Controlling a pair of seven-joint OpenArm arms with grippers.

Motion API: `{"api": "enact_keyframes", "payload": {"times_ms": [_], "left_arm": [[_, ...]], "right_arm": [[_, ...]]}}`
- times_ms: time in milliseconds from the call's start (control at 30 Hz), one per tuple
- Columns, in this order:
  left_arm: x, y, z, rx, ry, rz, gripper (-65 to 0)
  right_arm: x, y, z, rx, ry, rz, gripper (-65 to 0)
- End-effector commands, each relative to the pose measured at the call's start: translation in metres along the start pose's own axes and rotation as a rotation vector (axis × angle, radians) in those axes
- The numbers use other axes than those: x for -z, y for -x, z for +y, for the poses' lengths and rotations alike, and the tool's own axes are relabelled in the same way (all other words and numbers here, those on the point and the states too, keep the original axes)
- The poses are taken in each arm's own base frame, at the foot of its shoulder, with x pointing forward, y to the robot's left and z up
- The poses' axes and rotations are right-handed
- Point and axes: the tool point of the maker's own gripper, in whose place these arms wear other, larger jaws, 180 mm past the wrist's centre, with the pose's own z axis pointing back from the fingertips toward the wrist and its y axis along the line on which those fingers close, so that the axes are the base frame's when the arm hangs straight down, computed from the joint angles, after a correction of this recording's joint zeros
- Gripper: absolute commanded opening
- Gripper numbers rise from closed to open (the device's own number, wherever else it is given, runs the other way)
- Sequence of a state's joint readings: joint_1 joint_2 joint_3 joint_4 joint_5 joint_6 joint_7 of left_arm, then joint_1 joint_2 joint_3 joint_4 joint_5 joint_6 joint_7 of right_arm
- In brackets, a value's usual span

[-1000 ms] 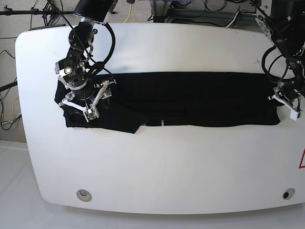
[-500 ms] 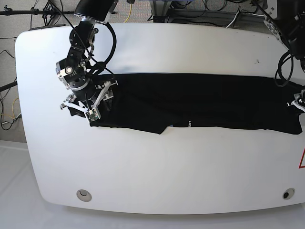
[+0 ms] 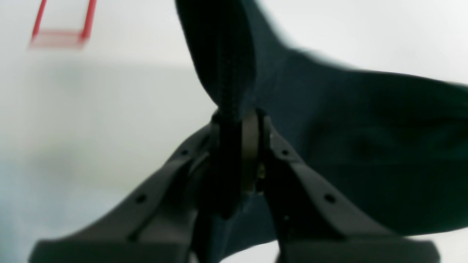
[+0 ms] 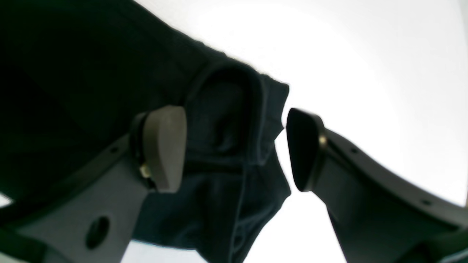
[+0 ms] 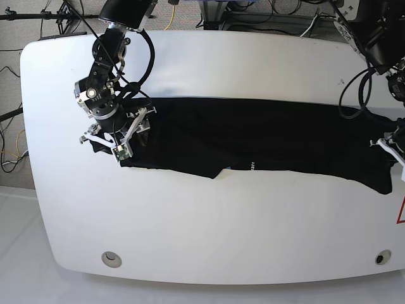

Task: Fold the T-shirt properly
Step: 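Lift the strip end with the left gripper, then fold the held end over toward the right gripper and lower it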

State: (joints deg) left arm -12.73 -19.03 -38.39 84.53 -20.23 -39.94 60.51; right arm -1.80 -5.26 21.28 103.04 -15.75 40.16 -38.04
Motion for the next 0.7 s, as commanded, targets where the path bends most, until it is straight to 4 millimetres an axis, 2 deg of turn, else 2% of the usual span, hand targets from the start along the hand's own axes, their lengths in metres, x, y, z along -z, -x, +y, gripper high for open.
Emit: {"api": "enact_keyframes", "payload": {"times_ms": [0, 300, 433, 500, 667], "left_arm": [[-0.002, -0.019, -0.013, 0.029, 0.024, -0.047, -64.9], [0.007, -0.027, -0.072, 0.078, 0.143, -0.026, -62.7], [0.008, -0.032, -0.102, 0.115, 0.194, -0.038, -62.8], [0.004, -0.038, -0.124, 0.145, 0.219, -0.074, -63.2], [0.006, -0.036, -0.155, 0.158, 0.282, -0.086, -63.5]], "right_arm": [[-0.002, -0.016, -0.005, 0.003, 0.012, -0.052, -23.5], [-0.002, -0.014, -0.005, 0.0, 0.014, -0.046, -23.4], [-0.002, -0.013, -0.004, 0.003, 0.011, -0.045, -23.5], [-0.002, -0.015, -0.004, 0.006, 0.009, -0.05, -23.5], [-0.002, -0.014, -0.003, 0.009, 0.007, -0.048, -23.6]]}}
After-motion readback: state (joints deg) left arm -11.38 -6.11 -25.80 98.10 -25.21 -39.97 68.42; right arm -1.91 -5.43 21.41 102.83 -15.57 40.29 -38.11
